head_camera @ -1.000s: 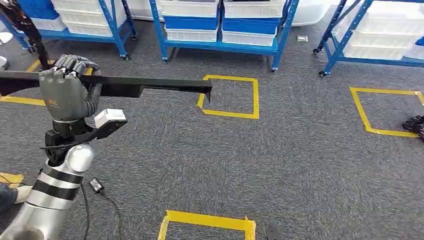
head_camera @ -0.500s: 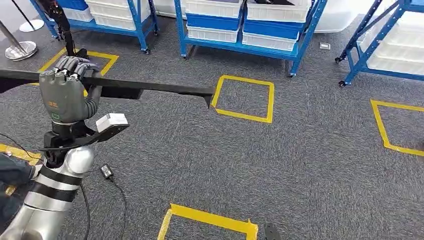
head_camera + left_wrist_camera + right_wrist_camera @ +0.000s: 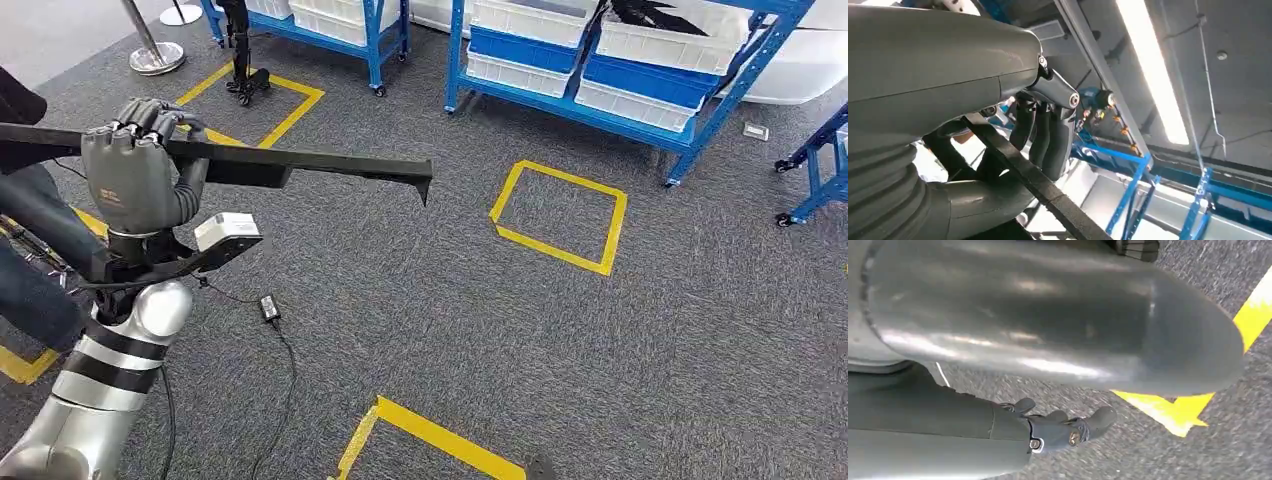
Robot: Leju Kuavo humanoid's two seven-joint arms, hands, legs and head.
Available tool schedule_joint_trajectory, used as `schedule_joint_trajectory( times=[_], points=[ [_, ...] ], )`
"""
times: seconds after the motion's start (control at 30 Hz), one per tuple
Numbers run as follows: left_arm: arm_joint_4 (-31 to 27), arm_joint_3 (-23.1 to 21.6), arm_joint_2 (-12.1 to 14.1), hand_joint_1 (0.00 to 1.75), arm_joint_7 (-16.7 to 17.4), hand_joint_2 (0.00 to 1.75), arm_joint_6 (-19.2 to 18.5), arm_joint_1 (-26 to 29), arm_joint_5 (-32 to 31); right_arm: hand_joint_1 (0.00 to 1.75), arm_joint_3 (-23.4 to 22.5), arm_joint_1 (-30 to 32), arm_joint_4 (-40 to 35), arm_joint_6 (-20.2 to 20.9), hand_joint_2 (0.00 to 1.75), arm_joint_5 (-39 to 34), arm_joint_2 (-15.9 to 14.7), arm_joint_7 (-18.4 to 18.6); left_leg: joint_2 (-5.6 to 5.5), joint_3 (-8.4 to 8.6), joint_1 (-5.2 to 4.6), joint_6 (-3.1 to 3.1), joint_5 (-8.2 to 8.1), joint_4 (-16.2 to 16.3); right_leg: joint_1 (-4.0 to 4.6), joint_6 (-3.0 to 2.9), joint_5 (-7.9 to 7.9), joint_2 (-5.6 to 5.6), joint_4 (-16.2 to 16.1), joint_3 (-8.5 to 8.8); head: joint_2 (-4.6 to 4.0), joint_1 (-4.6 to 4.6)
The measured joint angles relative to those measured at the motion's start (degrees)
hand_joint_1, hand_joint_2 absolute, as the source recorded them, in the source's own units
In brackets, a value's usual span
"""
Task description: Take the parts from the cabinet and place them on the table.
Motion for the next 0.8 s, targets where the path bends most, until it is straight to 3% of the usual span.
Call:
schedule_joint_trajectory(
  times=[0.1, 0.13, 0.17, 0.2, 0.23, 0.27, 0.3, 0.33, 0.37, 0.4, 0.43, 0.47, 0.5, 0.6, 0.63, 0.67, 0.7, 0.73, 0.77, 0.8],
  points=[
    [0.0, 0.0, 0.2, 1.75, 0.0, 1.75, 0.1, -0.2, 0.4, 0.0, 0.0, -0.1, 0.0, 0.2, 0.0, 0.0, -0.1, 0.0, -1.73, -0.41, 0.28, -1.36, 0.94, -0.6, 0.33, -1.0, 0.68, -1.92, -0.2, 0.01, 0.0, 0.02],
    [0.0, 0.0, 0.2, 1.75, 0.0, 1.75, 0.1, -0.2, 0.6, 0.0, 0.0, -0.2, 0.0, 0.4, 0.0, 0.0, 0.1, 0.0, -0.73, -0.91, 0.48, -1.3, 0.51, -0.1, -0.53, -1.54, 1.07, -2.83, -0.6, 0.11, 0.0, -0.02],
    [0.0, -0.1, 0.3, 1.75, -0.1, 1.75, 0.3, -0.6, 0.6, 0.0, 0.0, -0.3, 0.0, 0.6, 0.0, 0.1, 0.0, 0.0, 2.73, -1.71, -0.09, -1.4, -1.07, 1.7, -0.27, -2.01, 1.17, -3.32, -0.8, 0.17, 0.0, -0.31],
    [0.1, -0.2, 0.2, 1.75, -0.1, 1.75, 0.4, -1.1, 0.6, 0.0, 0.0, -0.3, 0.0, 0.9, 0.0, 0.3, 0.1, 0.5, 4.97, -3.28, -0.09, -1.62, -3.35, 5.4, -0.12, -2.17, 1.14, -4.02, -0.8, 0.16, 0.0, -0.98],
    [0.2, -0.4, 0.2, 1.75, -0.1, 1.75, 0.6, -1.3, 0.7, 0.0, 0.0, -0.2, 0.0, 1.1, 0.0, 0.4, 0.2, 0.9, 6.32, -5.55, 0.05, -1.77, -5.83, 10.7, 0.09, -2.21, 1.12, -4.89, -0.8, 0.18, 0.0, -0.85],
    [0.3, -0.5, 0.2, 1.75, -0.1, 1.75, 0.9, -1.3, 0.7, 0.0, 0.0, -0.2, 0.0, 1.1, 0.0, 0.5, 0.1, 1.4, 6.75, -7.65, 0.1, -1.95, -7.68, 15.6, 0.18, -2.22, 1.11, -5.83, -0.8, 0.12, 0.0, -0.94],
    [0.3, -0.6, 0.2, 1.75, 0.0, 1.75, 1.1, -1.2, 0.6, 0.0, 0.0, -0.2, 0.0, 1.0, 0.0, 0.5, 0.0, 1.7, 6.93, -8.58, 0.18, -2.08, -8.14, 17.8, 0.2, -2.22, 1.1, -6.57, -0.7, 0.09, 0.0, -1.07],
    [0.3, -0.7, 0.4, 1.75, 0.2, 1.75, 1.2, -1.2, 0.5, 0.0, 0.0, -0.2, 0.0, 1.1, 0.0, 0.6, 0.0, 1.9, 7.05, -8.15, 0.37, -2.17, -7.36, 17.3, 0.2, -2.2, 1.09, -7.42, -0.7, 0.09, 0.0, -1.01],
    [0.3, -0.7, 0.5, 1.75, 0.4, 1.75, 1.3, -1.2, 0.5, 0.0, 0.0, -0.3, 0.0, 1.2, 0.0, 0.6, 0.0, 2.1, 7.32, -6.4, 0.53, -2.24, -5.81, 14.5, 0.19, -2.18, 1.07, -8.16, -0.7, 0.11, 0.0, -1.05],
    [0.1, -0.7, 0.7, 1.75, 0.7, 1.75, 1.5, -1.3, 0.5, 0.0, 0.0, -0.3, 0.0, 1.4, 0.0, 0.6, 0.0, 2.2, 8.0, -3.46, 0.66, -2.29, -3.69, 9.5, 0.19, -2.17, 1.04, -8.94, -0.7, 0.21, 0.0, -1.05],
    [-0.1, -0.7, 1.0, 1.75, 0.8, 1.75, 1.5, -1.3, 0.5, 0.0, 0.0, -0.4, 0.0, 1.8, 0.0, 0.6, -0.1, 2.2, 9.94, -0.01, 0.7, -2.34, -1.77, 3.8, 0.18, -1.96, 0.81, -9.61, -0.6, 0.38, 0.0, -1.05],
    [-0.3, -0.7, 1.1, 1.75, 0.9, 1.75, 1.6, -1.5, 0.5, 0.0, 0.0, -0.4, 0.0, 2.0, 0.0, 0.6, -0.3, 2.3, 13.47, 1.28, 0.1, -2.53, -2.58, 1.3, 0.85, -1.55, 0.56, -10.21, -0.5, 0.44, 0.0, -1.14],
    [-0.4, -0.7, 1.1, 1.75, 0.9, 1.75, 1.7, -1.6, 0.5, 0.0, 0.0, -0.4, 0.0, 2.1, 0.0, 0.6, -0.5, 2.4, 12.44, 1.47, 0.11, -1.57, -2.05, 0.9, 1.21, -1.28, 0.29, -10.83, -0.2, 0.36, 0.0, -1.07],
    [-0.6, -0.6, 1.5, 1.75, 1.0, 1.75, 1.7, -1.5, 0.5, 0.0, 0.0, -0.5, 0.0, 2.4, 0.0, 0.5, -0.6, 2.6, 9.77, 0.85, -0.27, -0.48, -1.79, 0.9, 1.14, -1.07, 0.26, -12.94, -0.5, 0.62, 0.0, -0.79],
    [-0.7, -0.6, 1.6, 1.75, 1.0, 1.75, 1.7, -1.6, 0.5, 0.0, 0.0, -0.6, 0.0, 2.4, 0.0, 0.5, -0.6, 2.6, 8.93, 0.93, 0.0, 0.05, -1.47, 0.7, 0.89, -0.71, -0.07, -13.05, -0.3, 0.14, 0.0, -0.7],
    [-0.8, -0.6, 1.6, 1.75, 1.0, 1.75, 1.8, -1.8, 0.5, 0.0, 0.0, -0.7, 0.0, 2.4, 0.0, 0.6, -0.7, 2.6, 8.26, 0.81, 0.08, 0.3, -1.33, 0.6, 0.56, -0.6, -1.28, -9.11, 1.4, -0.47, 0.0, -0.55],
    [-0.8, -0.7, 1.6, 1.75, 1.0, 1.75, 1.8, -2.0, 0.4, 0.0, 0.0, -0.7, 0.0, 2.3, 0.0, 0.6, -0.7, 2.6, 7.65, 0.64, 0.12, 0.77, -1.15, 0.6, 0.4, -0.92, -3.21, -6.17, 5.2, -2.11, 0.0, -0.55],
    [-0.7, -0.7, 1.5, 1.75, 1.0, 1.75, 1.8, -2.0, 0.3, 0.0, 0.0, -0.7, 0.0, 2.3, 0.0, 0.6, -0.7, 2.6, 6.95, 0.43, 0.09, 1.03, -1.04, 0.6, 0.45, -1.23, -5.24, -4.8, 10.0, -4.39, 0.0, -0.33],
    [-0.7, -0.7, 1.5, 1.75, 1.0, 1.75, 1.8, -2.0, 0.3, 0.0, 0.0, -0.6, 0.0, 2.3, 0.0, 0.6, -0.7, 2.6, 6.47, 0.33, 0.05, 1.12, -0.98, 0.6, 0.47, -1.33, -6.19, -4.47, 12.4, -5.59, 0.0, -0.33],
    [-0.7, -0.7, 1.5, 1.75, 1.0, 1.75, 1.8, -2.0, 0.3, 0.0, 0.0, -0.6, 0.0, 2.3, 0.0, 0.6, -0.7, 2.6, 6.47, 0.33, 0.05, 1.12, -0.98, 0.6, 0.47, -1.33, -6.19, -4.47, 12.4, -5.59, 0.0, -0.33]
  ],
)
